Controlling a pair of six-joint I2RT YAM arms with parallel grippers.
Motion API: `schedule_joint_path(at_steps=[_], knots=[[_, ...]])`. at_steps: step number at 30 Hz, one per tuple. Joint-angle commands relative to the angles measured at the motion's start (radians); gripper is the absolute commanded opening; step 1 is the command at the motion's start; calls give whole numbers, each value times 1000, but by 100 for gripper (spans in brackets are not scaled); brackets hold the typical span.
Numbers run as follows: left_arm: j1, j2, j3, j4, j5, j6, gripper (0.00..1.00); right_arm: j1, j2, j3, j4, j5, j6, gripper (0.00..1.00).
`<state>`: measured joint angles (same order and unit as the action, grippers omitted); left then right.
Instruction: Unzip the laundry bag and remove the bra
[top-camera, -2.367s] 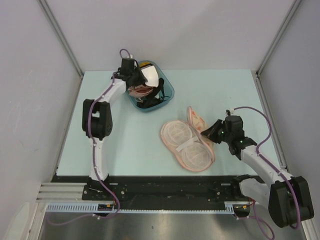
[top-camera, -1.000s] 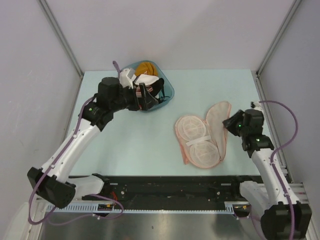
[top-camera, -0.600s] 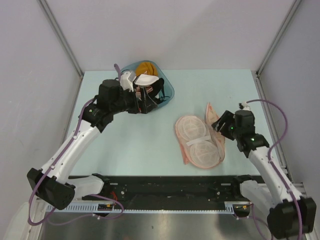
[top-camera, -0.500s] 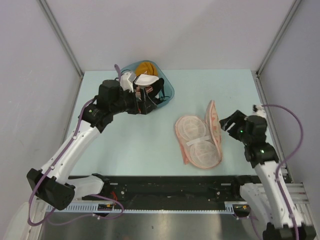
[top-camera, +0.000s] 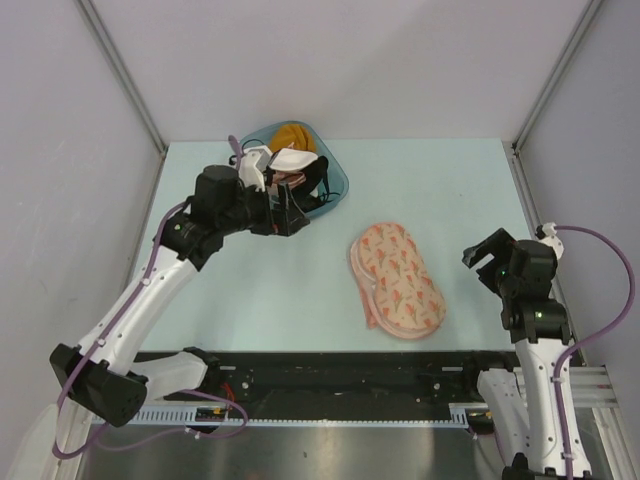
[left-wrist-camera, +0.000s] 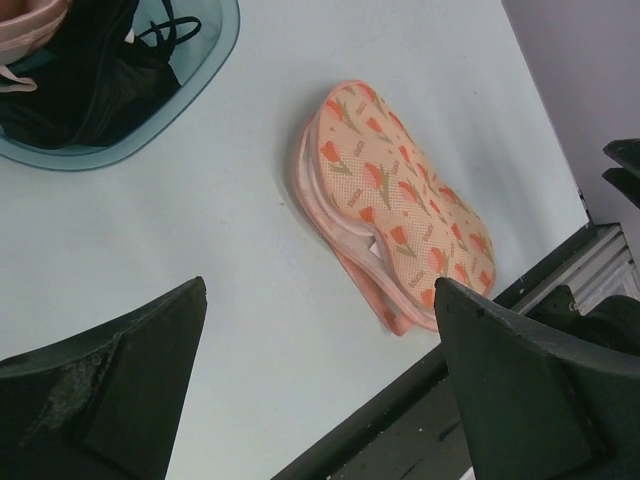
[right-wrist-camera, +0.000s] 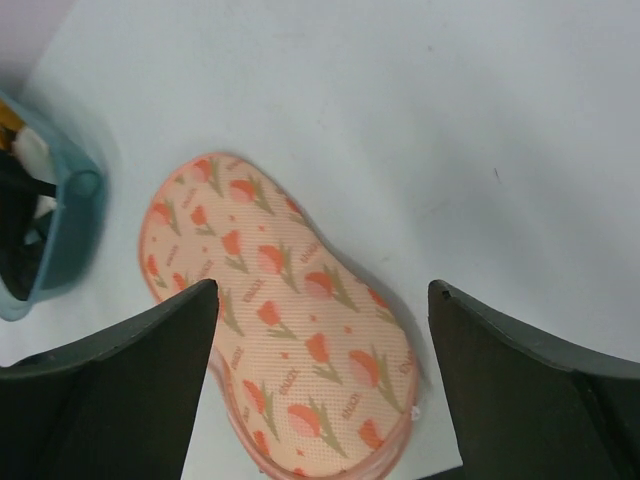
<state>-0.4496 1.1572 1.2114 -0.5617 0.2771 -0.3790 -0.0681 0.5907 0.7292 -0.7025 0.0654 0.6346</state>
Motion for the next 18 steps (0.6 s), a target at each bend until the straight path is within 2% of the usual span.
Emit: schedule_joint_path(at_steps=[1,7,18], knots=[[-1,-60,-18,-30,-53,54,100,-4,44,6,-40,31,-13,91],[-1,-85,-95,-3,-36,71,100,-4,26,4,-49,68,-6,92],[-1,-77,-102,-1,-49,71,100,-4,26,1,-51,79,0,93]])
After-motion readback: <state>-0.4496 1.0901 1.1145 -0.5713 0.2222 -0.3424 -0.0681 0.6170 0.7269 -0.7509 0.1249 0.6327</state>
